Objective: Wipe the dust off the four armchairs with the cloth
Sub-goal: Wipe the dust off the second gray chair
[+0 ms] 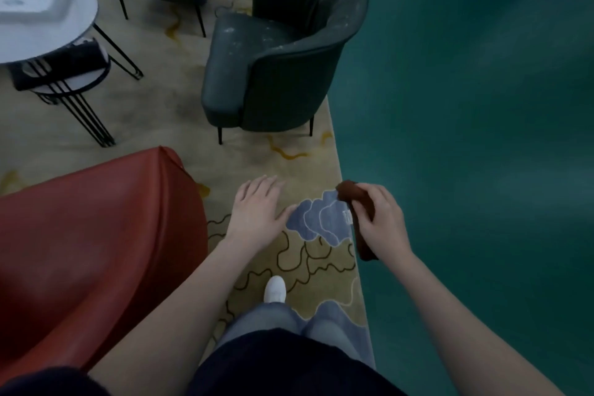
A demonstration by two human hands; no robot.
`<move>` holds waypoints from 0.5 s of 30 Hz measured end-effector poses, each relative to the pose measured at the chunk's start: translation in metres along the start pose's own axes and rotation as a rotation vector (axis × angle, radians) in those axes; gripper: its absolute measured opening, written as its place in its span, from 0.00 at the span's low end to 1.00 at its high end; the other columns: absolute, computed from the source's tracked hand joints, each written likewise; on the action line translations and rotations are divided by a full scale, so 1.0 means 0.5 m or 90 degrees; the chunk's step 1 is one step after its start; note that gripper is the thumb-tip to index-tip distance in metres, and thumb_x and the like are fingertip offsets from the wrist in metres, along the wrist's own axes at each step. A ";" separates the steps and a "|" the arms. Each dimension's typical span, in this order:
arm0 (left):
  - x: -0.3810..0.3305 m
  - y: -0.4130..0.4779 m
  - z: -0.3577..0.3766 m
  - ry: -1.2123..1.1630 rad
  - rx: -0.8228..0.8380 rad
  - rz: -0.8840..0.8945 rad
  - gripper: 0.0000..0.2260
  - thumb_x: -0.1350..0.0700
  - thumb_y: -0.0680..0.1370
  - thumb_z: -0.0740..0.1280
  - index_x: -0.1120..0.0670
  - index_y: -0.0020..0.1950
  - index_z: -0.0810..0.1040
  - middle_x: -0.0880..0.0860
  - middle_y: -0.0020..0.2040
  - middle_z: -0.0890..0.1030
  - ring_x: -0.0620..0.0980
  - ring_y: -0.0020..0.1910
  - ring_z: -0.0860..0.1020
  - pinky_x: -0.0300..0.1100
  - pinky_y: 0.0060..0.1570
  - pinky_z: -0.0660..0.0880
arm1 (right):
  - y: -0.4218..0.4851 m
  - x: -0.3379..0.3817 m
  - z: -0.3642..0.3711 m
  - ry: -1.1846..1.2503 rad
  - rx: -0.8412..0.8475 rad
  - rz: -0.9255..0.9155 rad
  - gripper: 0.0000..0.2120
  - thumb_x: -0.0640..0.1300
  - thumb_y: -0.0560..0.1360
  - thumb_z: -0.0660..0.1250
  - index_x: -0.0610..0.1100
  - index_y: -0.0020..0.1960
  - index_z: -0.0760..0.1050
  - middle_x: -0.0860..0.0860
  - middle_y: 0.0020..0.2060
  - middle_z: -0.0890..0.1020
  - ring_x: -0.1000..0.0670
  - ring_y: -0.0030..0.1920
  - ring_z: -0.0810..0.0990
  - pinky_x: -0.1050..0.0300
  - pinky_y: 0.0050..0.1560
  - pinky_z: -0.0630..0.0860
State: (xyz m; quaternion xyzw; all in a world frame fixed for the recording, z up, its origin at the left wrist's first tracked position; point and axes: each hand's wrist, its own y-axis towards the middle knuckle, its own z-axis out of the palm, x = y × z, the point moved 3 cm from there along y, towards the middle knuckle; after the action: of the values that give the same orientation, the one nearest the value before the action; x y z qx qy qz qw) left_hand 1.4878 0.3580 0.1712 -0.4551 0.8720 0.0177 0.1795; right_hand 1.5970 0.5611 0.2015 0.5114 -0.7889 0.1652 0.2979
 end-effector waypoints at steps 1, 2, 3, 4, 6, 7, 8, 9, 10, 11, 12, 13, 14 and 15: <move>0.007 0.023 -0.007 -0.006 -0.002 -0.002 0.28 0.39 0.82 0.55 0.52 0.77 0.63 0.51 0.77 0.64 0.50 0.77 0.58 0.48 0.76 0.50 | 0.028 0.001 -0.003 -0.001 -0.003 0.006 0.12 0.38 0.79 0.65 0.42 0.62 0.76 0.49 0.56 0.78 0.48 0.56 0.76 0.58 0.57 0.69; 0.016 0.045 -0.014 -0.010 -0.005 -0.003 0.28 0.39 0.82 0.55 0.52 0.77 0.63 0.51 0.77 0.64 0.50 0.77 0.58 0.49 0.76 0.50 | 0.057 0.003 -0.004 0.000 -0.005 0.012 0.12 0.38 0.79 0.65 0.42 0.62 0.76 0.49 0.56 0.78 0.48 0.57 0.76 0.59 0.57 0.69; 0.025 0.065 -0.021 -0.009 -0.009 -0.005 0.27 0.39 0.82 0.55 0.52 0.77 0.63 0.51 0.77 0.64 0.50 0.77 0.58 0.49 0.76 0.50 | 0.085 0.007 -0.002 0.001 -0.004 0.016 0.12 0.38 0.79 0.65 0.43 0.62 0.76 0.50 0.56 0.78 0.49 0.57 0.76 0.58 0.58 0.69; 0.033 0.082 -0.029 -0.006 -0.012 -0.008 0.27 0.39 0.82 0.55 0.52 0.77 0.63 0.51 0.77 0.64 0.50 0.77 0.58 0.48 0.76 0.50 | 0.110 0.013 0.001 0.004 -0.003 0.017 0.12 0.39 0.79 0.64 0.43 0.63 0.76 0.50 0.56 0.78 0.49 0.57 0.76 0.58 0.58 0.69; 0.046 0.113 -0.043 0.000 -0.018 -0.015 0.27 0.39 0.82 0.55 0.51 0.77 0.63 0.51 0.77 0.64 0.50 0.77 0.58 0.48 0.76 0.50 | 0.156 0.029 0.011 0.014 -0.001 0.008 0.12 0.39 0.79 0.64 0.44 0.63 0.75 0.50 0.57 0.77 0.49 0.57 0.75 0.57 0.58 0.70; 0.052 0.130 -0.048 0.000 -0.019 -0.020 0.27 0.39 0.82 0.55 0.51 0.77 0.63 0.51 0.77 0.64 0.50 0.77 0.58 0.48 0.76 0.50 | 0.177 0.037 0.016 0.018 0.001 -0.001 0.12 0.39 0.80 0.64 0.44 0.63 0.75 0.50 0.57 0.77 0.50 0.57 0.75 0.57 0.58 0.70; 0.057 0.146 -0.053 0.001 -0.018 -0.023 0.27 0.39 0.82 0.55 0.51 0.78 0.63 0.51 0.77 0.63 0.50 0.77 0.58 0.48 0.76 0.50 | 0.197 0.042 0.021 0.021 0.005 -0.009 0.12 0.40 0.80 0.64 0.44 0.63 0.75 0.50 0.57 0.77 0.50 0.56 0.75 0.57 0.58 0.70; 0.061 0.162 -0.057 0.002 -0.017 -0.027 0.27 0.39 0.82 0.55 0.51 0.78 0.62 0.51 0.78 0.63 0.50 0.77 0.58 0.49 0.76 0.50 | 0.215 0.046 0.026 0.023 0.008 -0.015 0.13 0.40 0.79 0.64 0.44 0.63 0.75 0.50 0.56 0.77 0.49 0.56 0.75 0.57 0.58 0.70; 0.064 0.177 -0.059 0.002 -0.017 -0.032 0.27 0.39 0.82 0.55 0.51 0.78 0.62 0.51 0.78 0.63 0.50 0.77 0.58 0.49 0.76 0.50 | 0.233 0.046 0.029 0.024 0.010 -0.017 0.13 0.40 0.79 0.64 0.43 0.63 0.75 0.49 0.56 0.78 0.49 0.56 0.75 0.57 0.58 0.70; 0.066 0.192 -0.061 0.001 -0.017 -0.038 0.27 0.39 0.82 0.55 0.51 0.78 0.62 0.51 0.78 0.63 0.50 0.77 0.58 0.49 0.76 0.50 | 0.249 0.045 0.031 0.025 0.013 -0.017 0.13 0.40 0.79 0.65 0.43 0.63 0.76 0.49 0.56 0.78 0.48 0.56 0.75 0.56 0.58 0.71; 0.066 0.207 -0.061 -0.002 -0.017 -0.045 0.27 0.39 0.82 0.55 0.51 0.78 0.62 0.51 0.78 0.63 0.50 0.77 0.58 0.49 0.76 0.50 | 0.266 0.041 0.033 0.025 0.016 -0.015 0.13 0.40 0.79 0.65 0.43 0.63 0.76 0.49 0.56 0.78 0.48 0.56 0.75 0.55 0.58 0.71; 0.064 0.222 -0.062 -0.007 -0.015 -0.051 0.27 0.39 0.82 0.55 0.51 0.78 0.62 0.51 0.78 0.63 0.50 0.77 0.58 0.49 0.76 0.50 | 0.282 0.037 0.034 0.024 0.021 -0.015 0.13 0.40 0.79 0.65 0.43 0.63 0.75 0.49 0.56 0.78 0.48 0.56 0.75 0.55 0.58 0.71; 0.062 0.236 -0.063 -0.014 -0.012 -0.055 0.27 0.39 0.82 0.55 0.51 0.78 0.62 0.51 0.78 0.62 0.50 0.77 0.58 0.50 0.76 0.50 | 0.299 0.031 0.035 0.023 0.027 -0.016 0.13 0.40 0.79 0.65 0.43 0.63 0.75 0.49 0.56 0.78 0.48 0.56 0.75 0.54 0.58 0.71; 0.057 0.252 -0.063 -0.020 -0.010 -0.058 0.27 0.40 0.82 0.55 0.51 0.78 0.62 0.51 0.78 0.62 0.50 0.78 0.57 0.50 0.77 0.50 | 0.317 0.024 0.035 0.022 0.033 -0.020 0.13 0.40 0.79 0.65 0.43 0.63 0.75 0.49 0.56 0.78 0.48 0.56 0.75 0.55 0.58 0.71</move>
State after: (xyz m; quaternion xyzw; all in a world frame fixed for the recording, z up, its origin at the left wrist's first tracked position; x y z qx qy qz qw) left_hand 1.3629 0.4030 0.1745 -0.4955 0.8471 0.0233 0.1906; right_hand 1.4448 0.6095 0.2029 0.5282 -0.7711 0.1898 0.3006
